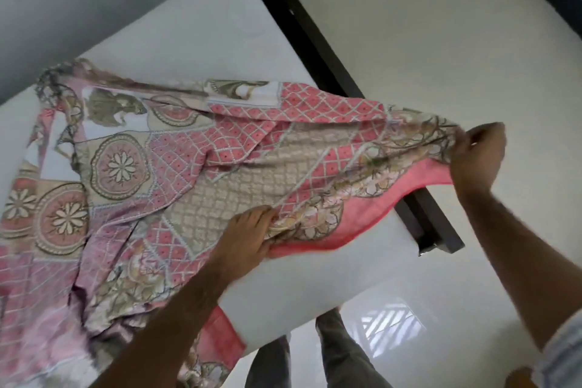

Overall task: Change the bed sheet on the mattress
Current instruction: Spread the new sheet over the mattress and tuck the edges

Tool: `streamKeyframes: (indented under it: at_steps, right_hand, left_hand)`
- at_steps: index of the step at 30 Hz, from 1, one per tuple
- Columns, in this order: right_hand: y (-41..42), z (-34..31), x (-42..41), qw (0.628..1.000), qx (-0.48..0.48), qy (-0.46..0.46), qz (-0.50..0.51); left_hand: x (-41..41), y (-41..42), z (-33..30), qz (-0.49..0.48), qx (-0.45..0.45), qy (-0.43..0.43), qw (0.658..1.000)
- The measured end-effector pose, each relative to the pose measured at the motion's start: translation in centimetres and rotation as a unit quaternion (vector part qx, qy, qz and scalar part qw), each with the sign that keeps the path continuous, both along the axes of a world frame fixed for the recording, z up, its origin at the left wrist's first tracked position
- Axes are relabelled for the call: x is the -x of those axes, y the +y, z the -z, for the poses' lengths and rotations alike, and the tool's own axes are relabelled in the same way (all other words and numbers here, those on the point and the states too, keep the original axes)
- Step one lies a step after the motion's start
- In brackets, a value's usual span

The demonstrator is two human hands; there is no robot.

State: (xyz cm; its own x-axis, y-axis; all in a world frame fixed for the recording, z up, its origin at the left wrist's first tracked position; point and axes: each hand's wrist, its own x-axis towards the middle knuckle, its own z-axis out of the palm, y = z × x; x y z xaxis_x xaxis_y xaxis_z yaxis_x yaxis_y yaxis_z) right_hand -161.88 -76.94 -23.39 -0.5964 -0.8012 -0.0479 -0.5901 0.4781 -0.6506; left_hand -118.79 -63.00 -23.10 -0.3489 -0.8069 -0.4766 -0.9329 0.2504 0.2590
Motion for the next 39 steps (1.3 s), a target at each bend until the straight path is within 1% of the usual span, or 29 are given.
streamKeyframes:
  at_steps: [2,4,5,6,8,9,11,12,14,16,18,20,21,22,23,24,26,27,28,29,30,31,32,34,35,36,37,38,39]
  right_hand:
    - [0.3,-0.5,-3.2,0.993,-0.048,0.082,-0.063]
    - [2.5,-0.1,-8.1,0.959,-0.084,0.157,-0.221]
    - [4.1,0.2,-10.6,0.933,-0.075,0.148,-0.318]
    - [5.9,0.5,-13.7,0.9,-0.065,0.111,-0.417]
    - [9.6,1.0,-19.8,0.811,-0.047,0.067,-0.58]
    - [11.4,1.0,-22.9,0.77,-0.044,0.068,-0.633]
    - [14.7,0.7,-28.7,0.71,-0.038,0.084,-0.698]
    - [16.0,0.4,-31.3,0.689,-0.039,0.092,-0.718]
    - [18.1,0.4,-36.0,0.672,-0.031,0.106,-0.733]
    - [19.4,0.4,-39.6,0.66,-0.017,0.117,-0.742]
    - [20.8,0.5,-42.8,0.642,0.006,0.133,-0.755]
    - [21.6,0.2,-45.2,0.622,0.001,0.158,-0.767]
    - [22.2,0.8,-46.4,0.61,0.004,0.167,-0.774]
    - [22.4,0.7,-47.3,0.595,-0.017,0.153,-0.789]
    - [22.3,0.6,-48.0,0.587,-0.001,0.131,-0.799]
    - [21.9,-0.3,-48.3,0.582,-0.023,0.106,-0.806]
    - [21.2,-2.3,-48.7,0.54,-0.092,0.094,-0.831]
    - [20.5,-0.8,-47.5,0.53,-0.129,0.105,-0.831]
    - [19.4,-1.3,-47.0,0.502,-0.162,0.184,-0.83]
    - [18.3,-0.7,-46.4,0.488,-0.22,0.205,-0.819]
    - [17.5,-0.2,-46.2,0.456,-0.251,0.242,-0.819]
    - [17.3,-1.1,-47.7,0.452,-0.302,0.248,-0.802]
    - [17.3,-1.2,-49.0,0.417,-0.347,0.253,-0.801]
    - [17.6,-2.4,-53.5,0.409,-0.39,0.254,-0.785]
    - [18.0,-4.0,-55.6,0.407,-0.43,0.259,-0.763]
    - [18.6,-5.4,-58.4,0.412,-0.431,0.25,-0.763]
    - [19.1,-6.4,-60.9,0.419,-0.434,0.24,-0.76]
    - [19.9,-7.2,-63.9,0.437,-0.403,0.199,-0.779]
    - [20.8,-7.4,-67.1,0.469,-0.354,0.161,-0.793]
  left_hand:
    - [-0.8,1.3,-0.6,-0.018,0.028,-0.022,0.999]
    - [-1.8,2.9,-1.2,-0.047,0.032,-0.05,0.997]
    - [-2.3,3.7,-1.4,-0.058,0.022,-0.062,0.996]
    - [-3.4,4.6,-1.6,-0.077,0.02,-0.07,0.994]
    - [-5.8,6.2,-2.1,-0.131,0.034,-0.074,0.988]
    - [-7.2,7.1,-2.3,-0.169,0.047,-0.079,0.981]
    - [-10.2,9.0,-2.7,-0.242,0.079,-0.103,0.962]
    - [-11.8,10.1,-2.8,-0.283,0.093,-0.119,0.947]
    - [-15.3,12.7,-2.9,-0.375,0.123,-0.152,0.906]
    - [-18.3,15.1,-2.9,-0.487,0.147,-0.163,0.845]
    - [-21.7,17.6,-2.7,-0.598,0.152,-0.148,0.773]
    - [-25.4,19.9,-1.9,-0.665,0.154,-0.09,0.725]
    - [-27.2,21.5,-1.4,-0.678,0.155,-0.053,0.717]
    - [-28.8,22.9,-0.7,-0.671,0.153,-0.029,0.725]
    - [-30.2,24.2,-0.2,-0.655,0.142,-0.027,0.742]
    - [-31.3,25.2,0.2,-0.636,0.124,-0.034,0.761]
    - [-33.0,26.3,0.2,-0.604,0.094,-0.057,0.789]
    - [-33.9,26.6,-0.1,-0.583,0.098,-0.055,0.805]
    - [-35.0,26.8,-0.5,-0.563,0.108,-0.038,0.818]
    - [-36.1,27.0,-1.1,-0.556,0.114,-0.001,0.824]
    - [-37.0,27.3,-1.6,-0.549,0.118,0.041,0.827]
    - [-38.1,27.9,-2.4,-0.533,0.126,0.072,0.833]
    - [-39.2,28.7,-3.0,-0.514,0.132,0.09,0.843]
    - [-41.6,30.1,-3.7,-0.482,0.191,0.083,0.851]
    - [-42.8,30.6,-3.5,-0.484,0.226,0.047,0.844]
    - [-44.3,31.2,-3.1,-0.509,0.25,-0.012,0.824]
    - [-45.5,31.8,-2.6,-0.56,0.251,-0.063,0.787]
    - [-46.9,32.4,-2.2,-0.624,0.237,-0.097,0.738]
    - [-48.4,33.1,-1.9,-0.682,0.21,-0.11,0.692]
